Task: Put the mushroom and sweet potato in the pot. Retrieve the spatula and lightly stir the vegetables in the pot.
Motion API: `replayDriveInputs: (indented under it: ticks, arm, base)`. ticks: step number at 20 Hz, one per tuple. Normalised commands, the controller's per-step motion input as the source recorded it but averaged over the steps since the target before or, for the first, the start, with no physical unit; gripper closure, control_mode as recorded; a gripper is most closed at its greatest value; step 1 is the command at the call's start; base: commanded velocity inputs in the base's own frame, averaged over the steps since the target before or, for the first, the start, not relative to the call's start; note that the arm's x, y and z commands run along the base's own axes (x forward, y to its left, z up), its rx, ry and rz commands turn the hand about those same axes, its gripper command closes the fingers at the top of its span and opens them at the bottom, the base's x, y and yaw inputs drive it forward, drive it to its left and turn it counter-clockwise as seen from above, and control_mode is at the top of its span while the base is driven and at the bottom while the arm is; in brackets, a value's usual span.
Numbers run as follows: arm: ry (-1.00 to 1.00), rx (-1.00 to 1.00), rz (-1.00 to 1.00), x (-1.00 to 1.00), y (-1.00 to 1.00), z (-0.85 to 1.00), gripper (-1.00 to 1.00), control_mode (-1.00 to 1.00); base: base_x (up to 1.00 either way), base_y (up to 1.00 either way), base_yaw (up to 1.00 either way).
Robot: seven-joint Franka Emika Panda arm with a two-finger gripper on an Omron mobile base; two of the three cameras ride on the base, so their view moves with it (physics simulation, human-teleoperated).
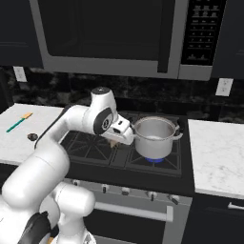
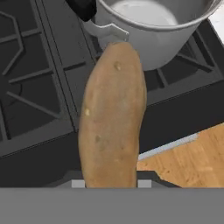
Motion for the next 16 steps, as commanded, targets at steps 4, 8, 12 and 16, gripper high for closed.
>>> replayDriveInputs:
  ticks: [4, 8, 12, 16]
  arm:
    - [0.03, 0.00, 0.00, 0.33, -0.87, 0.21, 1.00, -1.00]
    - [0.03, 0.00, 0.00, 0.68, -0.67, -0.03, 1.00, -1.00]
    - [0.01, 0.00, -0.01, 0.83, -0.34, -0.01, 1.00, -1.00]
    - [0.00, 0.00, -0.01, 0.66, -0.06, -0.16, 1.00, -1.00]
  base:
    - [0.00, 0.00, 0.00]
    - [0.00, 0.00, 0.00]
    - [0.00, 0.00, 0.00]
    - [0.00, 0.00, 0.00]
